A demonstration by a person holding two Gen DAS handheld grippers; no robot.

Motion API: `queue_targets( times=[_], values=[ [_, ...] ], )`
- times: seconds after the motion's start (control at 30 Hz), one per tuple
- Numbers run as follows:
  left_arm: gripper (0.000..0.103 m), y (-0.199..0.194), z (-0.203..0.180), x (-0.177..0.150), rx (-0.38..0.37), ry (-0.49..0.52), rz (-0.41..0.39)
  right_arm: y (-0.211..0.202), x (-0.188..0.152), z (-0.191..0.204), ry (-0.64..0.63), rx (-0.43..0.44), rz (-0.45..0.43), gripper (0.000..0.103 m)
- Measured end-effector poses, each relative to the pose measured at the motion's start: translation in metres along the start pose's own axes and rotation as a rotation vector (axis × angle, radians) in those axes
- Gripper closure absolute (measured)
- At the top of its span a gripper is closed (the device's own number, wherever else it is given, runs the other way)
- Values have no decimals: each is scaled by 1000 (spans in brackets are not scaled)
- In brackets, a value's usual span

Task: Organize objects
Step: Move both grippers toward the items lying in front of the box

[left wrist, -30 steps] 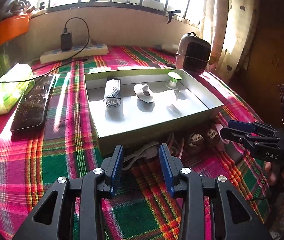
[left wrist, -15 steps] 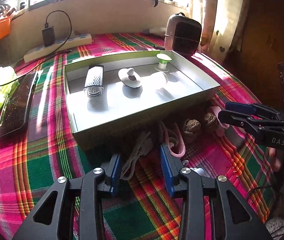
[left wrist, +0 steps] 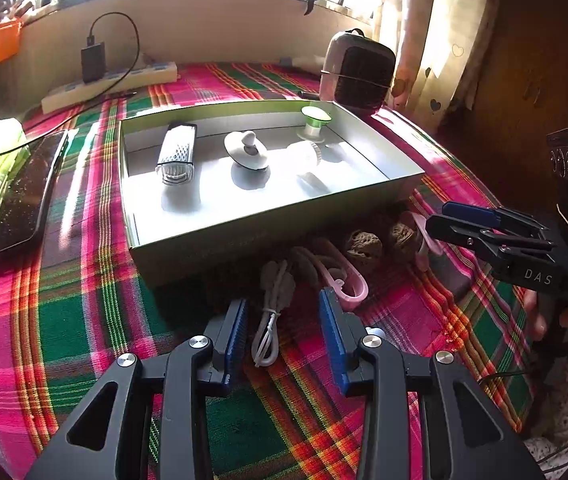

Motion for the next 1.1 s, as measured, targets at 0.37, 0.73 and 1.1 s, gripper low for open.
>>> queue_targets(
  times=[0.37, 0.73, 1.1],
  values=[
    [69, 4, 5, 5, 51, -17, -2, 0, -2, 8, 5, 24, 12, 49],
    [70, 5, 7, 6, 49, -30, -8, 1, -3, 15, -36, 23, 27, 49],
    [70, 6, 7, 6, 38, -39, -10, -4, -6, 18, -37, 16, 42, 49]
  ],
)
Point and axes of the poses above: each gripper's, at about its wrist camera, not at the fingertips, and y roughly the way its jaws point, z to its left, x to its top, the point moved 6 cm from there along y, roughly the way its jaws point
